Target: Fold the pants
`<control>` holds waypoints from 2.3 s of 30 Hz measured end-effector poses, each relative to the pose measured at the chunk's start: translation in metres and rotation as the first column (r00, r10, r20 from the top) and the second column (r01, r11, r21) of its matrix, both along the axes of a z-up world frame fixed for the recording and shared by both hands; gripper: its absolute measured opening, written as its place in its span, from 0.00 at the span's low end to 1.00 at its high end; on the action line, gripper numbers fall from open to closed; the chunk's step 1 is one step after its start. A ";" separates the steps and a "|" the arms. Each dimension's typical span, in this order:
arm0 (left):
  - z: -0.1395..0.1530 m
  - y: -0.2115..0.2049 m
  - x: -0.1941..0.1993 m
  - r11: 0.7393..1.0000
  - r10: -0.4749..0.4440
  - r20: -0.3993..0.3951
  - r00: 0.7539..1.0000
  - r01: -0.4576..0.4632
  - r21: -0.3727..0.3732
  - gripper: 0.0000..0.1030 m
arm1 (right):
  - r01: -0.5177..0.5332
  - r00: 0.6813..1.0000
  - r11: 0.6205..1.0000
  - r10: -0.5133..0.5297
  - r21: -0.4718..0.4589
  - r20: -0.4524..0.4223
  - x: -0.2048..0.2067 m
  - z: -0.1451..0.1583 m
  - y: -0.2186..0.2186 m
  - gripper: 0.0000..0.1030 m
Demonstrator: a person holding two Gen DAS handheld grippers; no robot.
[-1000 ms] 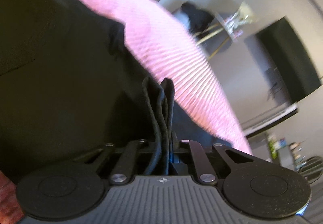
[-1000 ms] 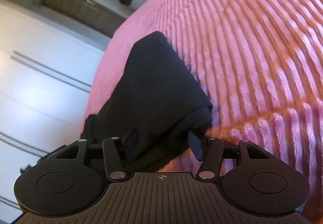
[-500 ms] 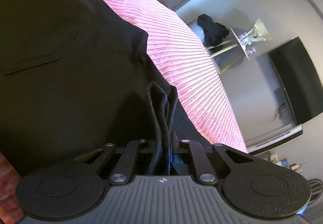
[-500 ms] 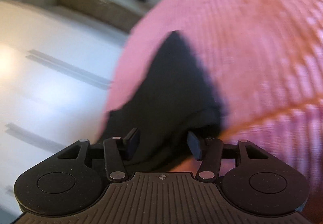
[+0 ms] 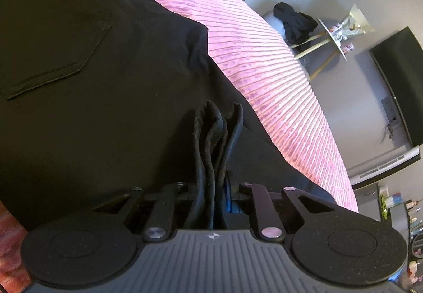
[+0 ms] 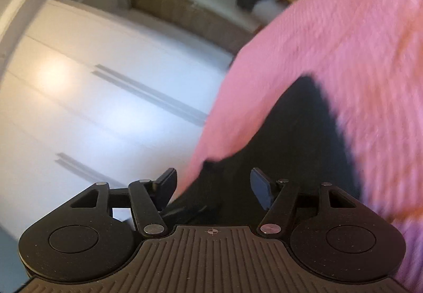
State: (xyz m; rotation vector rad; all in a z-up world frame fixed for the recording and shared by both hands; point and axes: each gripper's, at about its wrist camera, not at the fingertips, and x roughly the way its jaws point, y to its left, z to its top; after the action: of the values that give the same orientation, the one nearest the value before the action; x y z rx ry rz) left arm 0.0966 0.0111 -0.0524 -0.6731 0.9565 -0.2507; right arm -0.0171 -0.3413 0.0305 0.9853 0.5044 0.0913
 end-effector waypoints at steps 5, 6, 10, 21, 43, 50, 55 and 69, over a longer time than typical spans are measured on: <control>0.003 -0.005 0.002 1.000 -0.005 0.011 1.000 0.005 0.018 0.14 | -0.050 0.964 0.911 -0.063 -0.409 -0.259 0.044 -0.018 0.021 0.21; 0.004 -0.006 0.001 1.000 -0.006 0.013 1.000 0.006 0.021 0.14 | -0.057 0.961 0.896 -0.070 -0.441 -0.268 0.051 -0.022 0.025 0.21; 0.004 -0.010 0.000 0.999 -0.012 0.015 1.000 0.012 0.041 0.14 | -0.012 0.962 0.835 -0.140 -0.551 -0.233 0.066 -0.029 0.036 0.14; 0.007 -0.020 0.003 0.995 -0.019 0.054 0.998 0.013 0.098 0.10 | -0.037 0.984 0.797 -0.075 -0.602 -0.160 0.076 -0.034 0.044 0.43; 0.053 -0.020 -0.005 0.787 0.050 0.223 0.974 -0.175 0.592 0.90 | -0.051 0.994 0.810 -0.016 -0.585 -0.109 0.078 -0.023 0.049 0.48; 0.055 -0.085 -0.017 0.784 -0.184 0.257 0.949 -0.016 0.620 0.92 | -0.086 0.974 0.686 -0.095 -0.723 -0.206 0.092 -0.042 0.059 0.34; 0.030 -0.112 -0.007 0.752 -0.280 0.159 0.947 0.113 0.649 0.92 | -0.059 0.962 0.726 -0.143 -0.685 -0.235 0.100 -0.049 0.043 0.55; 0.016 -0.100 0.008 0.775 -0.212 0.134 0.968 0.083 0.626 0.96 | -0.021 0.995 0.695 -0.055 -0.719 -0.083 0.084 -0.016 0.063 0.44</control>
State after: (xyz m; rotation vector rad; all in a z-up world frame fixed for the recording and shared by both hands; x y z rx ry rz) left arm 0.1044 -0.0894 -0.0369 0.0404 0.8309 -0.1241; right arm 0.0671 -0.2780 0.0149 0.2085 0.5572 -0.1715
